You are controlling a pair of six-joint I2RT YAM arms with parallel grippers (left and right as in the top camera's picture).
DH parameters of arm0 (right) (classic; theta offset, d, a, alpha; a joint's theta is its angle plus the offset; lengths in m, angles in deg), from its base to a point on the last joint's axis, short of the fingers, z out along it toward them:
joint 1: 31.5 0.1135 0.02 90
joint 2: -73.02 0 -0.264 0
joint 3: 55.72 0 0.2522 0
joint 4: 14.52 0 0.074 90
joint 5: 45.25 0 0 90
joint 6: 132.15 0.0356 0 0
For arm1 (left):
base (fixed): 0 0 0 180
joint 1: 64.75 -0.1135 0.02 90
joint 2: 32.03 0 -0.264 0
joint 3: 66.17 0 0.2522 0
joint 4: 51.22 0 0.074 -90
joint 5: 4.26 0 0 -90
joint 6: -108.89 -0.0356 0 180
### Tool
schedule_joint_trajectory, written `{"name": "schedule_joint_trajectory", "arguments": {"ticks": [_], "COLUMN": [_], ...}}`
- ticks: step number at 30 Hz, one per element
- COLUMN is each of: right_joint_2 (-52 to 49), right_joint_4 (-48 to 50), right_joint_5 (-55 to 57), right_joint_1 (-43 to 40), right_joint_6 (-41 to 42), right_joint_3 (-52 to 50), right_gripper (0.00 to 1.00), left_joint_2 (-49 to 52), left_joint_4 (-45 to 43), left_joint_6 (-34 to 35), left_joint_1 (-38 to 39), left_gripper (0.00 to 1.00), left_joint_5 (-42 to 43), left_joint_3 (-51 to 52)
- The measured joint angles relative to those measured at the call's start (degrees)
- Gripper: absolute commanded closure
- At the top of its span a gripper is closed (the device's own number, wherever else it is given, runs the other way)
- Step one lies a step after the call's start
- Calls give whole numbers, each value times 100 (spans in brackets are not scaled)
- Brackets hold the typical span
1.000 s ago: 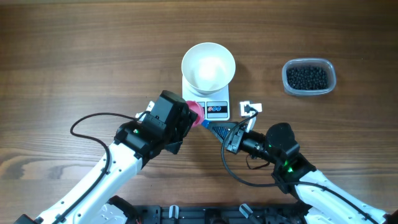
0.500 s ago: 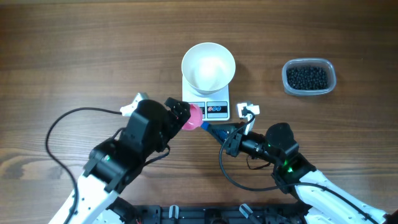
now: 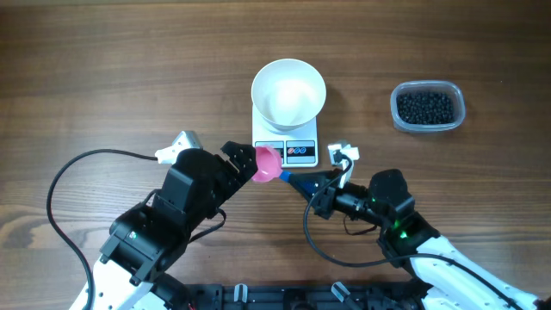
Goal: Scoop item into bowl and weigh 150g on scale
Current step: 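Grasp the blue scoop handle with the right gripper, release left gripper, then carry the scoop with the right gripper toward the black bean tub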
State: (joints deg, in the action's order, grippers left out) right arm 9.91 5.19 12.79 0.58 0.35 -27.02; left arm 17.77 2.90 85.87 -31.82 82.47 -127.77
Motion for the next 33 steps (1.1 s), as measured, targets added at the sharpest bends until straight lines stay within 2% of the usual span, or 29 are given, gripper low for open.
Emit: {"name": "schedule_joint_trajectory", "arguments": {"ticks": [10,17,24,33], "right_joint_2": [625,1080,1486,1996], "right_joint_4": [-2205,-3178,-3303,-3366], "right_joint_5": [-11,236,638,811], "right_joint_1": [-289,-295,-321,-815], "right_joint_6": [-964,-1331,-1436,-1436], "right_joint_3": [1005,1410,1523,1523], "right_gripper": [95,95,95,95], "left_joint_2": [0,0,0,0], "left_joint_4": [-4,-4,85,103], "left_joint_6": [-31,-31,-31,-31], "left_joint_1": [0,0,0,0], "left_gripper": [0,0,0,0], "left_joint_5": [-166,-168,-186,-186], "left_joint_3": [0,0,0,0]}}
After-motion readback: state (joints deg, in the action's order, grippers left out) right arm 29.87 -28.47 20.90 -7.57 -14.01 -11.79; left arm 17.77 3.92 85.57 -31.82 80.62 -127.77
